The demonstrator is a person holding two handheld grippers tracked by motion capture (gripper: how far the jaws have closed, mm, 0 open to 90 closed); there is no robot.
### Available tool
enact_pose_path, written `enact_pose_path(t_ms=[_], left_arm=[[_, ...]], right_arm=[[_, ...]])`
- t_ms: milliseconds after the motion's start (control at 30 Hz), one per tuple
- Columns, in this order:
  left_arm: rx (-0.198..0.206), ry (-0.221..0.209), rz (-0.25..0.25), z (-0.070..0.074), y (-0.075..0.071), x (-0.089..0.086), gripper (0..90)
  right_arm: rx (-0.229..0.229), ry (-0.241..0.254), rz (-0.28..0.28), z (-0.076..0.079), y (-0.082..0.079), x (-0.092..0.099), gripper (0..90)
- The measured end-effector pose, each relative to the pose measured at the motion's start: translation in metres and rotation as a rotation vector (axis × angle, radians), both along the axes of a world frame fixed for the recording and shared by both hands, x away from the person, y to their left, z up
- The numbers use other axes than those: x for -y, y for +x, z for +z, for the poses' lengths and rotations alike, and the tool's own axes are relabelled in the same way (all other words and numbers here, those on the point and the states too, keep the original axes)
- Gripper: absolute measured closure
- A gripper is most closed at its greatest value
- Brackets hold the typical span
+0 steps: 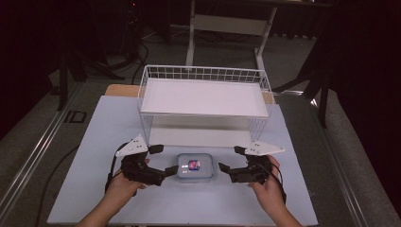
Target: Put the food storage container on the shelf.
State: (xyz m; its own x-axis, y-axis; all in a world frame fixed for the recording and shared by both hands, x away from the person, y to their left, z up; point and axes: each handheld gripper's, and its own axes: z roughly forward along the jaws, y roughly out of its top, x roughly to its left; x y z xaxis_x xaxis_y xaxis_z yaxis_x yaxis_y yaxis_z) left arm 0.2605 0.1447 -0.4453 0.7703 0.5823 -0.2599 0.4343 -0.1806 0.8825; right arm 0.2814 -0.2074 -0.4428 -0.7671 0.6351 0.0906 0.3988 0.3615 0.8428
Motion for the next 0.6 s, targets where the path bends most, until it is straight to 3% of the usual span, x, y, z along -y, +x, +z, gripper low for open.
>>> enact_pose_path(t_ms=[67, 167, 300, 400, 533, 600], left_arm=[[-0.012, 0.028, 0.029, -0.003, 0.001, 0.002, 3.0], [-0.096, 0.056, 0.022, -0.007, 0.008, 0.005, 2.2], [-0.202, 0.057, 0.014, -0.019, 0.019, 0.009, 1.1], [-0.262, 0.036, 0.012, -0.028, 0.025, 0.010, 1.2], [-0.338, 0.001, 0.046, -0.039, 0.033, 0.011, 1.2], [-0.370, -0.018, 0.069, -0.044, 0.037, 0.011, 1.3]], right_arm=[[-0.003, -0.032, -0.021, -0.002, 0.001, -0.003, 12.7], [-0.038, -0.007, -0.023, -0.005, 0.005, -0.006, 12.4], [-0.148, 0.029, -0.031, -0.015, 0.012, -0.012, 11.6], [-0.209, 0.068, -0.032, -0.024, 0.015, -0.017, 11.5], [-0.268, 0.096, -0.044, -0.035, 0.021, -0.023, 11.5], [-0.323, 0.112, -0.053, -0.039, 0.025, -0.024, 11.5]])
